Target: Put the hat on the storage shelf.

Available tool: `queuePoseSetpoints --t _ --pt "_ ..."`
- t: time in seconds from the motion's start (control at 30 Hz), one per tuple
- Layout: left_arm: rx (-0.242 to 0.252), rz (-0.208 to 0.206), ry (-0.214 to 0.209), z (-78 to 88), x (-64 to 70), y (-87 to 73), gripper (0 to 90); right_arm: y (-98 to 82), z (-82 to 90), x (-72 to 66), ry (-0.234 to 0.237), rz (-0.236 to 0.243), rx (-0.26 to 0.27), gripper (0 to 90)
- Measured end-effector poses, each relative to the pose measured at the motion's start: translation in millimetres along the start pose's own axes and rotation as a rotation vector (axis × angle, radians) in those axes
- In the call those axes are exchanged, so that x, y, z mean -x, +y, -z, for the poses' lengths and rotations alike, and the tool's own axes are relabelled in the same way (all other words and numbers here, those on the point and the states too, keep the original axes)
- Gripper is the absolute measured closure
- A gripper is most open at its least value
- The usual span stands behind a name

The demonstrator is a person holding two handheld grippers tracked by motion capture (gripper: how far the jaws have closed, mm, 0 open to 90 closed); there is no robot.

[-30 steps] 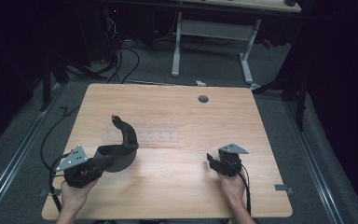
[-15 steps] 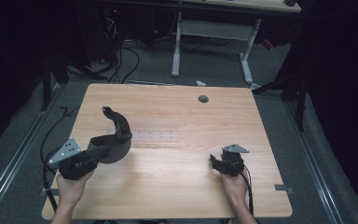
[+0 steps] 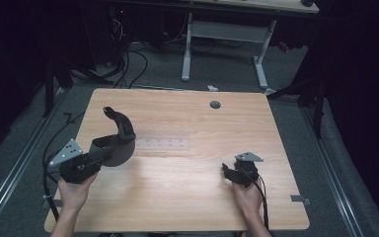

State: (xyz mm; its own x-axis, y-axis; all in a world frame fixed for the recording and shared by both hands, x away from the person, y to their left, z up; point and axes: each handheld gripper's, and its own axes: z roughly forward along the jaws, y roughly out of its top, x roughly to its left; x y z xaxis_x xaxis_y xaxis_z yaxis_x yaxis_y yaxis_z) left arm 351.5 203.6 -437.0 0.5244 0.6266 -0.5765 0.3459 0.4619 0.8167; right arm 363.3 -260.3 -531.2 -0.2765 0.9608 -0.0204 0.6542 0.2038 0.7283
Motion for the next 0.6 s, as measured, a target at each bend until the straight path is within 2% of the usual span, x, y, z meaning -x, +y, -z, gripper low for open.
queuePoseSetpoints --t 0.2,0.6 --pt "0.01 -0.022 0.014 -4.3 -3.6 9.5 86.5 0.0 0.0 -0.1 0.0 -0.001 -0.001 38.6" --pt "0.047 -0.066 0.073 -17.0 -14.8 29.6 86.5 0.0 0.0 -0.2 0.0 -0.001 -0.001 38.5"
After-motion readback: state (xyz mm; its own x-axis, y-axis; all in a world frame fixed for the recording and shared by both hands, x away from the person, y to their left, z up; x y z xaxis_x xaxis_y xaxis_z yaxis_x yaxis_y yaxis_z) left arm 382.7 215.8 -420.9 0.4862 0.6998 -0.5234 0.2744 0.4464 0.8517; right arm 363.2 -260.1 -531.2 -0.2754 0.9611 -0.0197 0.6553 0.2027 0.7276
